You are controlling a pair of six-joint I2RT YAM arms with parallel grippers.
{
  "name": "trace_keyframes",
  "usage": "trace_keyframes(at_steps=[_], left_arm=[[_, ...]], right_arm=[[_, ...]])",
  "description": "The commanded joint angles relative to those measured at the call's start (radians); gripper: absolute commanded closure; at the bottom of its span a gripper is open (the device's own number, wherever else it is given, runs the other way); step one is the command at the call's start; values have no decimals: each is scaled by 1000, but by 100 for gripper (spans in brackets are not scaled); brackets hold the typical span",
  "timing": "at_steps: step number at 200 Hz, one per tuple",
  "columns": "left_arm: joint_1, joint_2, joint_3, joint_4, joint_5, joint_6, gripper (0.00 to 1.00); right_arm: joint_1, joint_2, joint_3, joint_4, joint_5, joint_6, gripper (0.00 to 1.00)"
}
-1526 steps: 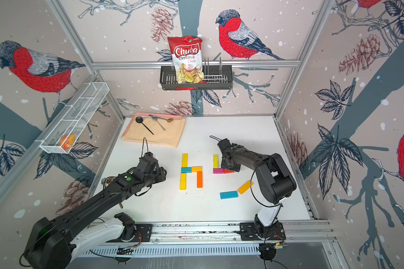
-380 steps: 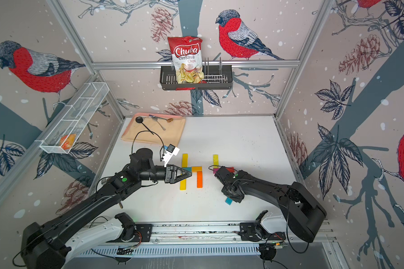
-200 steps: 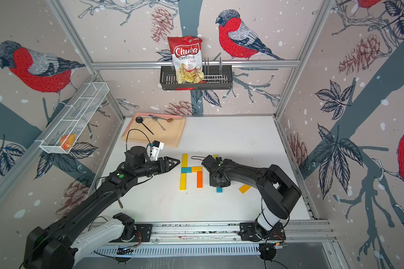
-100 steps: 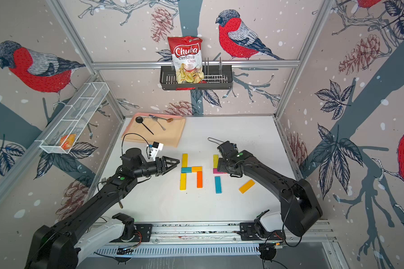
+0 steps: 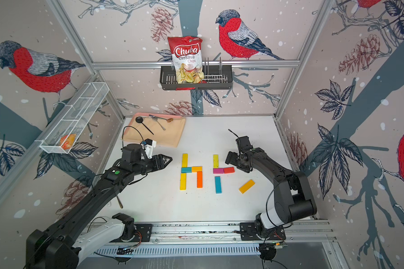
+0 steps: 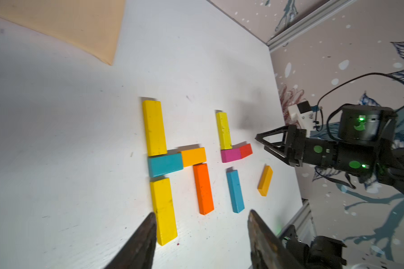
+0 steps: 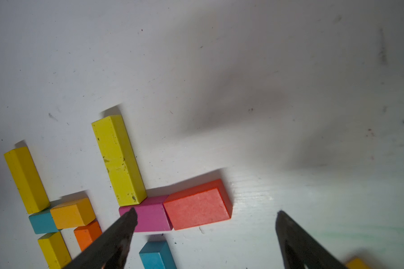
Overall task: Assemble the letter h with building blocks
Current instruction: Adjust the building block at the center of the board.
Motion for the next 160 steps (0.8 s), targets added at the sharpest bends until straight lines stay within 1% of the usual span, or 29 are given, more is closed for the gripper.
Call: trace_keyframes(at_steps=[1, 31, 79, 108, 160], left_arm=[[3, -16, 10, -72, -130, 61, 39], [3, -30, 11, -88, -172, 81, 39], [3, -42, 12, -125, -289, 121, 38], [2, -42, 14, -120, -302, 130, 38], [3, -36, 9, -118, -303, 134, 38]], right_arm=[[16, 21, -11, 60, -48, -14, 5], [43, 64, -2, 78, -45, -16, 4], [64, 95, 5, 89, -32, -7, 4], [86, 97, 8, 89, -25, 0, 5], [88, 98, 0, 82, -4, 16, 5]])
